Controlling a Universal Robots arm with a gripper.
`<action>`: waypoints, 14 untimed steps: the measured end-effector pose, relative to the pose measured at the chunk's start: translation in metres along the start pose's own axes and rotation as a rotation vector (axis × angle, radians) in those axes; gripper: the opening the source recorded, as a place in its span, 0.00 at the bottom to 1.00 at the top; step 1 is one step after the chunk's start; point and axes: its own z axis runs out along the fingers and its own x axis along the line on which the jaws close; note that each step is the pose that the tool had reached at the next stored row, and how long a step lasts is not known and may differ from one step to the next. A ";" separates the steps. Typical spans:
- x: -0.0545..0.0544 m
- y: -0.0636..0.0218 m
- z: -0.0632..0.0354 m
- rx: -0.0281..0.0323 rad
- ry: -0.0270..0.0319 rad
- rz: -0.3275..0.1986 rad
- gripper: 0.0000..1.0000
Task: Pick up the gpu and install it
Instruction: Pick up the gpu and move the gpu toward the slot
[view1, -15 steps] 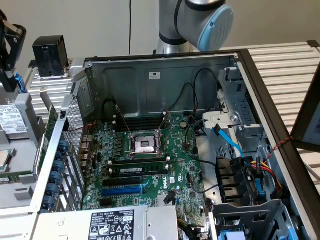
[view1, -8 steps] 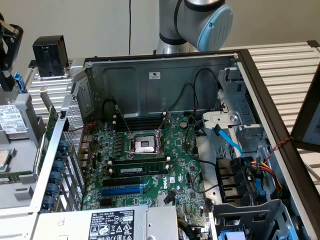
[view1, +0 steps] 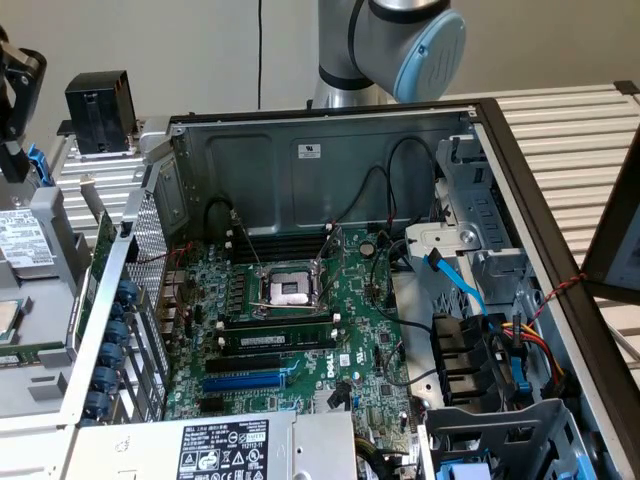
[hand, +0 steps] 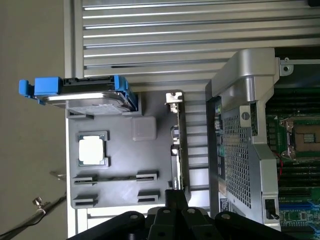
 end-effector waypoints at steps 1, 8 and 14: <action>0.000 0.0000 0.0000 0.0008 -0.0001 0.000 0.11; 0.005 -0.0003 0.0003 -0.0046 -0.0022 0.000 0.11; 0.009 -0.0008 0.0026 -0.0055 -0.0146 -0.001 0.11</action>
